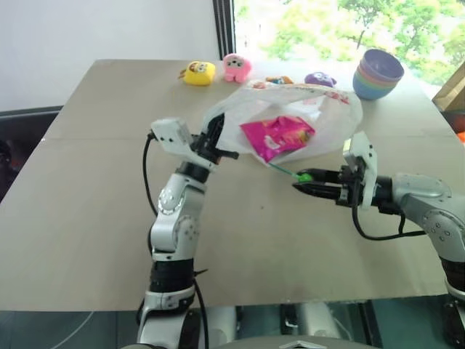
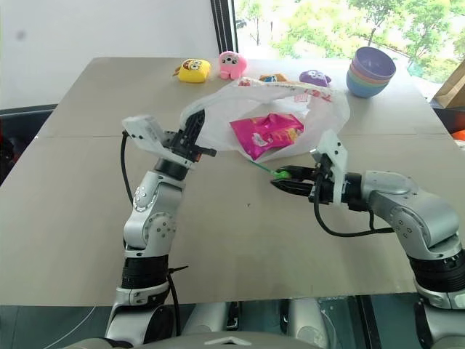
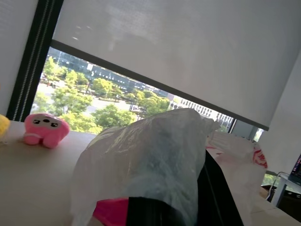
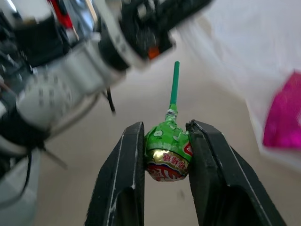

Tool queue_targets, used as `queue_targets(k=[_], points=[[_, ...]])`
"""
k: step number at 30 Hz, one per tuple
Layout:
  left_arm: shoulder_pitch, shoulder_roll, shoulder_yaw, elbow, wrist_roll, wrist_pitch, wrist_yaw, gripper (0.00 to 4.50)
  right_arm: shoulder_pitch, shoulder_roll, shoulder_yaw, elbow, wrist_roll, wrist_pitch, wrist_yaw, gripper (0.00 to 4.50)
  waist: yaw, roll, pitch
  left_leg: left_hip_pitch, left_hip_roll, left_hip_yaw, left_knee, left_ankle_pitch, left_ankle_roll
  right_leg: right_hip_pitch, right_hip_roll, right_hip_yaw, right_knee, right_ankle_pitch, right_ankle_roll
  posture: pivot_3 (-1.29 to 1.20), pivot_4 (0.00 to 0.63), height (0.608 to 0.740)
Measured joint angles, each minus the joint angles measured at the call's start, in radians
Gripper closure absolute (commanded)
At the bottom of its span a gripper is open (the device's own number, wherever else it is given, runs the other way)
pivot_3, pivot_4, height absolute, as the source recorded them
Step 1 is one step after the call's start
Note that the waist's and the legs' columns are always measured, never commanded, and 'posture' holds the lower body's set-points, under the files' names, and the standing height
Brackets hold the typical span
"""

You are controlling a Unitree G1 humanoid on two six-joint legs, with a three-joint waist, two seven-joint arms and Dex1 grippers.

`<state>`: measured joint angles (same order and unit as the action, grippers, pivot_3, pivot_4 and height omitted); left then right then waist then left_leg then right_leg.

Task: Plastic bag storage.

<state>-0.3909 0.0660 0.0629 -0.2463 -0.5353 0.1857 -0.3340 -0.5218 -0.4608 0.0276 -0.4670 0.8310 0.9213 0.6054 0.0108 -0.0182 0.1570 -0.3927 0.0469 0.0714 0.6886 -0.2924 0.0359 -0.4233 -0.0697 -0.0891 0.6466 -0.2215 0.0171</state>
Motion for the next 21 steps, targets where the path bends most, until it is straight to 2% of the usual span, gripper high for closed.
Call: queue_targets(k=[1,4,6,8,9,10,11,13,17,18,21], points=[[0.001,-0.001,-0.002,-0.005,-0.005,0.005,-0.004,4.5,-0.009,0.018,0.007,0.005,-0.005,0.007,-0.024,3.73,0.0,0.0,0.0,0.0,0.0,0.0,0.0,0.0,-0.001,0.0,0.0,0.0,0.0,0.0,0.0,0.0,0.15,0.74],[0.025,0.007,-0.016,-0.049,-0.055,0.038,-0.041,4.5,-0.104,0.199,0.057,0.172,-0.151,0.001,-0.247,3.73,-0.003,0.0,0.0,0.001,-0.001,0.003,0.001,0.001,-0.001,-0.001,-0.001,0.003,0.002,0.0,0.0,0.0,0.15,0.74],[0.037,0.008,-0.031,-0.067,-0.069,0.05,-0.057,4.5,-0.145,0.271,0.062,0.284,-0.223,-0.033,-0.34,3.73,0.003,0.0,0.0,-0.001,-0.001,0.002,0.001,0.001,-0.001,-0.001,-0.001,0.002,0.001,0.0,0.0,0.0,0.15,0.74],[0.042,0.012,-0.029,-0.069,-0.076,0.053,-0.058,4.5,-0.213,0.336,0.06,0.435,-0.316,-0.135,-0.415,2.69,0.004,0.0,0.0,-0.003,-0.002,0.002,0.001,0.001,-0.001,-0.002,-0.001,0.002,0.0,0.0,0.0,0.0,0.15,0.74],[0.041,0.012,-0.026,-0.07,-0.077,0.053,-0.058,4.5,-0.251,0.354,0.054,0.51,-0.352,-0.188,-0.436,2.42,0.003,0.0,0.0,-0.003,-0.002,0.002,0.001,0.001,-0.001,-0.002,-0.001,0.001,0.0,0.0,0.0,0.0,0.15,0.74],[0.041,0.011,-0.025,-0.07,-0.077,0.053,-0.057,4.5,-0.285,0.367,0.044,0.573,-0.381,-0.238,-0.445,1.97,0.003,0.0,0.0,-0.004,-0.002,0.002,0.001,0.001,-0.001,-0.002,-0.001,0.001,-0.001,0.0,0.0,0.0,0.15,0.74],[0.041,0.01,-0.022,-0.07,-0.077,0.053,-0.056,4.5,-0.326,0.377,0.031,0.639,-0.413,-0.301,-0.446,1.3,0.003,0.0,0.0,-0.004,-0.002,0.002,0.001,0.001,-0.001,-0.002,-0.001,0.0,-0.002,0.0,0.0,0.0,0.15,0.74],[0.039,0.006,-0.021,-0.068,-0.077,0.053,-0.052,4.5,-0.338,0.389,0.027,0.684,-0.451,-0.372,-0.444,0.5,0.002,0.0,0.0,-0.005,-0.002,0.002,-0.001,0.001,-0.001,-0.002,-0.001,0.0,-0.003,0.0,0.0,0.0,0.15,0.74],[0.001,-0.017,-0.016,-0.041,-0.072,0.05,-0.025,4.5,-0.301,0.333,0.077,0.692,-0.557,-0.47,-0.411,0.5,0.005,0.0,0.0,-0.007,-0.002,0.003,-0.001,0.001,-0.001,-0.003,-0.001,0.0,-0.004,0.0,0.0,0.0,0.15,0.74],[-0.019,-0.029,-0.013,-0.028,-0.068,0.045,-0.014,4.5,-0.254,0.283,0.11,0.641,-0.597,-0.491,-0.389,0.5,0.008,0.001,0.0,-0.007,-0.004,0.002,-0.001,0.001,-0.001,-0.002,-0.001,0.0,-0.004,0.0,0.001,0.0,0.15,0.74],[-0.059,-0.041,-0.002,-0.002,-0.063,0.033,-0.007,4.5,-0.152,0.226,0.13,0.608,-0.676,-0.511,-0.376,0.5,0.002,0.0,0.0,-0.006,-0.004,0.002,-0.001,0.001,-0.001,-0.002,-0.001,0.003,-0.004,-0.001,0.002,0.0,0.15,0.74]])
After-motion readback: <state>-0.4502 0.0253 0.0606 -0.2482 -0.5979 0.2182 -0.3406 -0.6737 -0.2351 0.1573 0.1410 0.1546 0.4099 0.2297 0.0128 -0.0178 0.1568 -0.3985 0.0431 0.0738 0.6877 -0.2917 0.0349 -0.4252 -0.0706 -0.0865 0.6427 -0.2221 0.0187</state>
